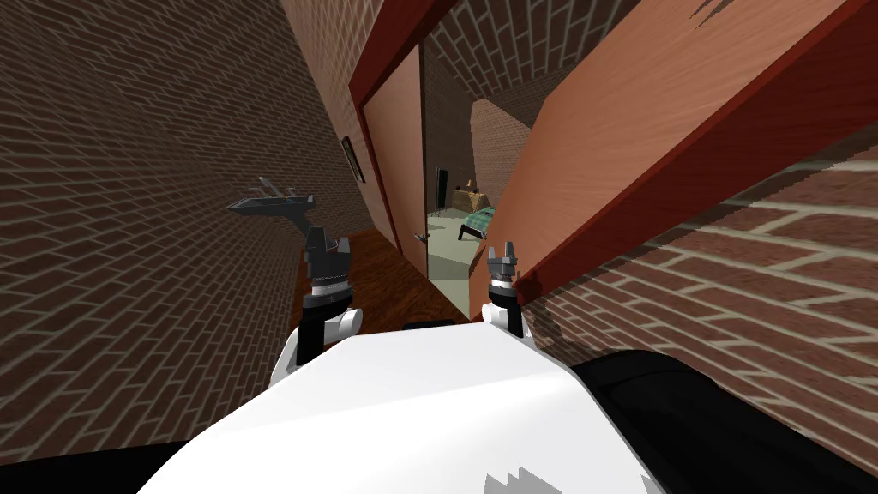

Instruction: Push the door open

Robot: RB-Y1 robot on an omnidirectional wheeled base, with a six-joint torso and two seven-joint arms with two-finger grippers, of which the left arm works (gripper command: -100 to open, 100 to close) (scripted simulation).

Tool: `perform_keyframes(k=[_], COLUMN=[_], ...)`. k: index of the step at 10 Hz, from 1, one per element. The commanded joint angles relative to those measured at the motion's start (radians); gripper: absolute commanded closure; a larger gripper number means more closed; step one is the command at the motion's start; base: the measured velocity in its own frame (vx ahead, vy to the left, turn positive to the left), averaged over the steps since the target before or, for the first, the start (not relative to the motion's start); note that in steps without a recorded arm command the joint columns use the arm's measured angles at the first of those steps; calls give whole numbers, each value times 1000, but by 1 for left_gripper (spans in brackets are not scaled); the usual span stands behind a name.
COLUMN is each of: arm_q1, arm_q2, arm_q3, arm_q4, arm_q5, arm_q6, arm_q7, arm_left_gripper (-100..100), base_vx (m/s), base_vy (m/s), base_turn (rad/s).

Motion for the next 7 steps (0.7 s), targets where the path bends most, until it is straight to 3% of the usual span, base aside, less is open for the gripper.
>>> perform_keyframes(k=[1, 5, 7], arm_q1=[-8, -29, -38], arm_q2=[6, 19, 24], arm_q3=[-12, -42, -55], arm_q4=[38, 128, 169], arm_q5=[0, 0, 0], arm_q6=[-8, -25, -34], arm_q7=[4, 12, 16], arm_left_gripper=[-100, -100, -100], base_vx=[71, 152, 104], base_vy=[-71, 113, 59], base_turn=[-100, -90, -79])
